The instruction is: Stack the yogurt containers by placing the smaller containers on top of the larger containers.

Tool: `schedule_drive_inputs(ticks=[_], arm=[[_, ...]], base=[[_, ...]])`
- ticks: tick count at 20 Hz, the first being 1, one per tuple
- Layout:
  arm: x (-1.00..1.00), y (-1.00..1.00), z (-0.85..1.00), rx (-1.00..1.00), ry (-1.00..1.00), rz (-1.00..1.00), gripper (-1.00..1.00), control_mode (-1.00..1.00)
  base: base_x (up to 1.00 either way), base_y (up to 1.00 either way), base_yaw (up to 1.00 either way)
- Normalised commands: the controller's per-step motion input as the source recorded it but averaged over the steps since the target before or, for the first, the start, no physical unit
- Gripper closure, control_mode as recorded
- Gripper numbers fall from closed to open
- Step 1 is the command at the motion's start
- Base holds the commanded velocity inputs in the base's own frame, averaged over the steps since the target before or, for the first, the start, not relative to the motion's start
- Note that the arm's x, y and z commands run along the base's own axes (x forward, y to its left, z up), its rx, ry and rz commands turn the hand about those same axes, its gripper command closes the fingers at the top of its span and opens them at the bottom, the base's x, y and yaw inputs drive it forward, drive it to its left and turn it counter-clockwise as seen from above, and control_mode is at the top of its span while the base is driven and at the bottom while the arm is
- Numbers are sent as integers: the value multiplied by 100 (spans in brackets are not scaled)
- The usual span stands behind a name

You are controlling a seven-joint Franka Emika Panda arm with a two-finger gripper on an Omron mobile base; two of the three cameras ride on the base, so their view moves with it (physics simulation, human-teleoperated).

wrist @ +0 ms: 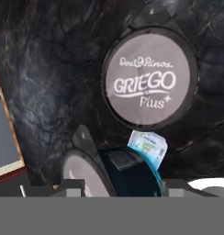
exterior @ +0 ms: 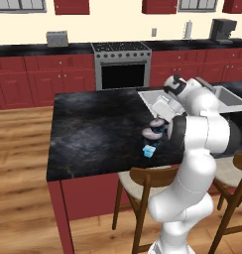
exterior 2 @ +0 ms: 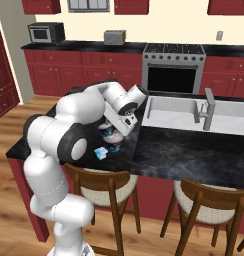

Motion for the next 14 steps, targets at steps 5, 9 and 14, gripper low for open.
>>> schedule_drive_inputs(ticks=[5, 9, 14], arm=[[14, -15, 0, 5, 0, 0, 100, -100], [21, -6, -6, 2, 0, 0, 100, -100], [12, 0, -19, 0, 0, 0, 100, -100]], base=[[0, 0, 0], [0, 0, 0], [0, 0, 0]])
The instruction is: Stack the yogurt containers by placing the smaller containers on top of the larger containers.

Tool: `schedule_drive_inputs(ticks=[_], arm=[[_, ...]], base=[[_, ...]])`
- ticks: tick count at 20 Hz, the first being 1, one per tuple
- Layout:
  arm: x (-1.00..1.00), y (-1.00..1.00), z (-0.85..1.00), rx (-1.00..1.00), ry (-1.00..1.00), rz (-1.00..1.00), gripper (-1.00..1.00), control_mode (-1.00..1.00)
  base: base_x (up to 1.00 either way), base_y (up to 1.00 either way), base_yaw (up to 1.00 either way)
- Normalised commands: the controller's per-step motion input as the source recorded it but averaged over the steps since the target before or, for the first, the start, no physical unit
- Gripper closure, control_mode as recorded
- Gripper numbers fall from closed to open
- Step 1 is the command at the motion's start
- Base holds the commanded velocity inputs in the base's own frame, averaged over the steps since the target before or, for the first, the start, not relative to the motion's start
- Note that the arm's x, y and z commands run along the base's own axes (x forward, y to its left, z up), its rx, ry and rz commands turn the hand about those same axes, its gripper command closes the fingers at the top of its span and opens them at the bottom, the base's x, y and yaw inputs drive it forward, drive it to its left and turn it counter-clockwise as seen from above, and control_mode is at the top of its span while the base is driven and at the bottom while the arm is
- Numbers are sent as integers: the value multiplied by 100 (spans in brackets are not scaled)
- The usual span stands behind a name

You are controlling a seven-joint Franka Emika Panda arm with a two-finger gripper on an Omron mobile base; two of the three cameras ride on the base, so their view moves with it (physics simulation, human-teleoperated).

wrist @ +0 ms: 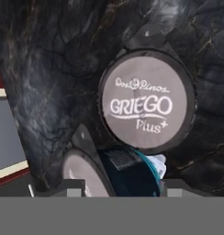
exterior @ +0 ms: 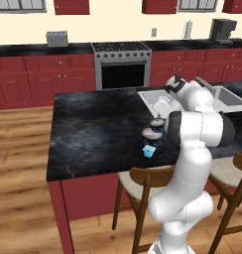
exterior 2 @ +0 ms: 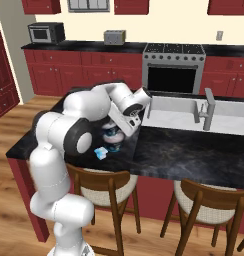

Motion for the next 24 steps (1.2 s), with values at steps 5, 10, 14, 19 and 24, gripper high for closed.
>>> schedule_drive_inputs(ticks=[5, 10, 14, 19, 24], arm=[[12, 0, -32, 0, 0, 0, 100, -100], [17, -1, -15, 0, 0, 0, 100, -100], [23, -7, 0, 0, 0, 0, 100, -100], [23, -6, 0, 1, 0, 0, 100, -100], [19, 0, -2, 0, 0, 0, 100, -100]], base=[[0, 0, 0], [0, 0, 0], [0, 0, 0], [0, 0, 0], [0, 0, 0]])
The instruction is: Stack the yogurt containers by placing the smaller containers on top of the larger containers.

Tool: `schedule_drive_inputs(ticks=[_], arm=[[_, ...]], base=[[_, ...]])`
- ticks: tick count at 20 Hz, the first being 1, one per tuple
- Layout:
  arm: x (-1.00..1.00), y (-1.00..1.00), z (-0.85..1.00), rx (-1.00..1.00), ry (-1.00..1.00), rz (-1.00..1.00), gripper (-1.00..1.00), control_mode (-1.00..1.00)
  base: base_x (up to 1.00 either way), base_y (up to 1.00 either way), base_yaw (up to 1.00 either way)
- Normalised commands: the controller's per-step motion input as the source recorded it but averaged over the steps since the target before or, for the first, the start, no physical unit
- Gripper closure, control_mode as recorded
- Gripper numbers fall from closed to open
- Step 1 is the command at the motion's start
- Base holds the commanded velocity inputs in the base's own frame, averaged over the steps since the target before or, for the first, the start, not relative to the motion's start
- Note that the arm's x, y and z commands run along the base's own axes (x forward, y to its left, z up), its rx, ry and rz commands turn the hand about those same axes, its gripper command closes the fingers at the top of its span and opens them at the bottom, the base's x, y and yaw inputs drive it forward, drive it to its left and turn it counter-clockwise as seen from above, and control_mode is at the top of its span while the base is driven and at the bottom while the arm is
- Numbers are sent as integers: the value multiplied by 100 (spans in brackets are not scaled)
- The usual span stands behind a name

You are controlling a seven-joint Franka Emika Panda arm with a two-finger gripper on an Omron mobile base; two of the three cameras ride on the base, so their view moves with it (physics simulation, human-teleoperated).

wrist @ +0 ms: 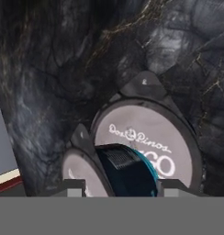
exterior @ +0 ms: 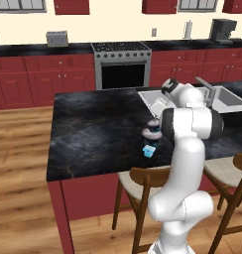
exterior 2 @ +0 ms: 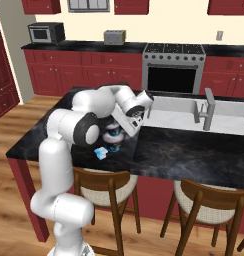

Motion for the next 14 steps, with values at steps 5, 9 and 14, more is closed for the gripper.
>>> schedule_drive_inputs(ticks=[5, 9, 14], arm=[[2, 0, 0, 0, 0, 0, 100, -100], [0, 0, 0, 0, 0, 0, 100, -100], [0, 0, 0, 0, 0, 0, 100, -100]], base=[[0, 0, 0], [0, 0, 0], [0, 0, 0]])
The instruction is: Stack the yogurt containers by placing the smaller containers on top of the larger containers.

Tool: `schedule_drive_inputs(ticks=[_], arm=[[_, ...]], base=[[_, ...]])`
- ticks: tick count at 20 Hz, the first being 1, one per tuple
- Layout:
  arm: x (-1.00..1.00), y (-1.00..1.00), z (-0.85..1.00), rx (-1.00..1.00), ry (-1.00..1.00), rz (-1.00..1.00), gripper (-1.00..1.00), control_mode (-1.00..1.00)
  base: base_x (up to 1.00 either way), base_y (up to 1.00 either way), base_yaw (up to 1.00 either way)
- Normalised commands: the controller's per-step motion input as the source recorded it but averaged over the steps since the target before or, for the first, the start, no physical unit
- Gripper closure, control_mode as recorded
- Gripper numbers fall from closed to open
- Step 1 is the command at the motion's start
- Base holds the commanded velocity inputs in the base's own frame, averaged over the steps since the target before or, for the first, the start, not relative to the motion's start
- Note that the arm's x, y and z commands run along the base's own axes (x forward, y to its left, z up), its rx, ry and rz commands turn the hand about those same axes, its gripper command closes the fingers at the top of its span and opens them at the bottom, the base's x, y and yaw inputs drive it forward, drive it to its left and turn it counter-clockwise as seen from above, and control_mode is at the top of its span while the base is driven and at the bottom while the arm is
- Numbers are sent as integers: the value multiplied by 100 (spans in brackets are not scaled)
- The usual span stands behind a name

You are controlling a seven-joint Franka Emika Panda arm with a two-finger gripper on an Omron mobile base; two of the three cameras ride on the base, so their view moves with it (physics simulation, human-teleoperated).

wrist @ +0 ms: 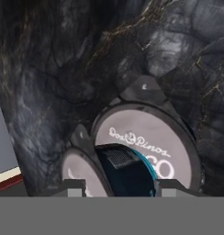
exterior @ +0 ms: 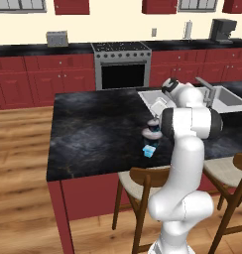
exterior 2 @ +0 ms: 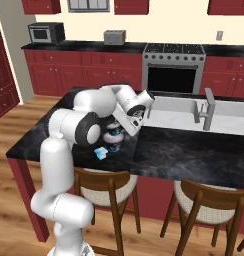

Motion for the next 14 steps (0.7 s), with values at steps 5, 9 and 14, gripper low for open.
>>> schedule_drive_inputs(ticks=[5, 9, 14], arm=[[0, 0, -5, 0, 0, 0, 100, -100], [0, 0, -13, 0, 0, 0, 100, -100], [0, 0, -8, 0, 0, 0, 100, -100]], base=[[0, 0, 0], [0, 0, 0], [0, 0, 0]])
